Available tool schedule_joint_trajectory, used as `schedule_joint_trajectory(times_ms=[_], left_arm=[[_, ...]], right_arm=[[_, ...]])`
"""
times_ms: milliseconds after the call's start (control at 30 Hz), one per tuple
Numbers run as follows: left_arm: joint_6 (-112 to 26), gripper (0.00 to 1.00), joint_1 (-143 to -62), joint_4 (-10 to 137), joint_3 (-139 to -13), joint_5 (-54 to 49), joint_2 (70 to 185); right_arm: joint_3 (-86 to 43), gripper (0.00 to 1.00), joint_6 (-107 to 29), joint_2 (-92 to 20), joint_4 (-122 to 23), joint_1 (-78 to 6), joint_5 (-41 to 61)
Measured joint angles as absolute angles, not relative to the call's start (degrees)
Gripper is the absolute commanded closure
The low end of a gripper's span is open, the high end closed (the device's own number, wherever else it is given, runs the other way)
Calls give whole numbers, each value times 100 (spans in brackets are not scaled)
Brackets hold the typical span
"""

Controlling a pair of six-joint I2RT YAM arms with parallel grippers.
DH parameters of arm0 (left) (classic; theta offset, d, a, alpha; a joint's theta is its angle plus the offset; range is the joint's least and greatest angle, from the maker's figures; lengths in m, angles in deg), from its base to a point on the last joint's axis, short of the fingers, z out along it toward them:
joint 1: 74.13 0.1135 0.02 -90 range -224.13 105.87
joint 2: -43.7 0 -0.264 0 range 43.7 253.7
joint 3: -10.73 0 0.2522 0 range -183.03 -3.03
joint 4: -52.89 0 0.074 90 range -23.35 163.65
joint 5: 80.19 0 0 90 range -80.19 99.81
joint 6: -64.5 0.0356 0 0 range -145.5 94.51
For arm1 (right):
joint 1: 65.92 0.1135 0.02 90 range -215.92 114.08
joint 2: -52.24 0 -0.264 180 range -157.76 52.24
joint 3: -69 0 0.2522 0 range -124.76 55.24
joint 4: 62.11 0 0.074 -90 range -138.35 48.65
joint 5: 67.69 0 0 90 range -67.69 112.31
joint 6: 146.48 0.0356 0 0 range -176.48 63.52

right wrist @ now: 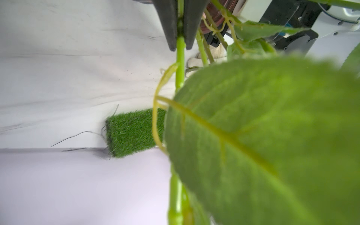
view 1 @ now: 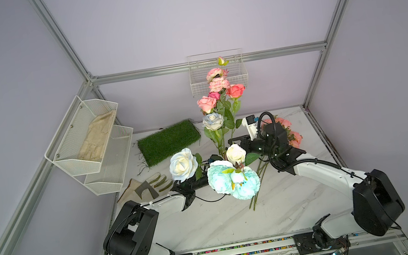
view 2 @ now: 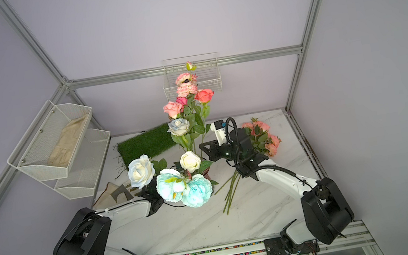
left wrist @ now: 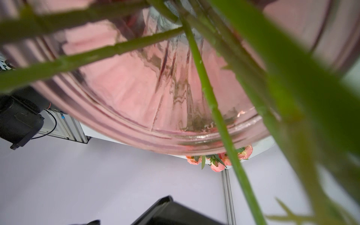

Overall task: Pick out pink flowers from the vase
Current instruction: Pick up the flower from the vase, then place the flower at the center of the board.

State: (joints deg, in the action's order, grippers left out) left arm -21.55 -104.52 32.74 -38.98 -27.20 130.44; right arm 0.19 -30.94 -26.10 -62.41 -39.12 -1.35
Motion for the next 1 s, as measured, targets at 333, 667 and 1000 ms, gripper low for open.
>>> schedule_joint_trajectory(times_ms=[333,667,1000], left_arm=[[-2142,100,-10452,3281,-3898,-2725,13042],[-2129,100,-10452,3309,-3898,-2731,13029],[-2113,100,-10450,3337,-3911,-2768,13029]], right_arm=[[-482,100,-3219,-1412,-4613,-5081,2567],[-42,100,-2952,-2182,-3688,-6598,2438],[487,79,-2327,-3334,-4075,-6604,1175]])
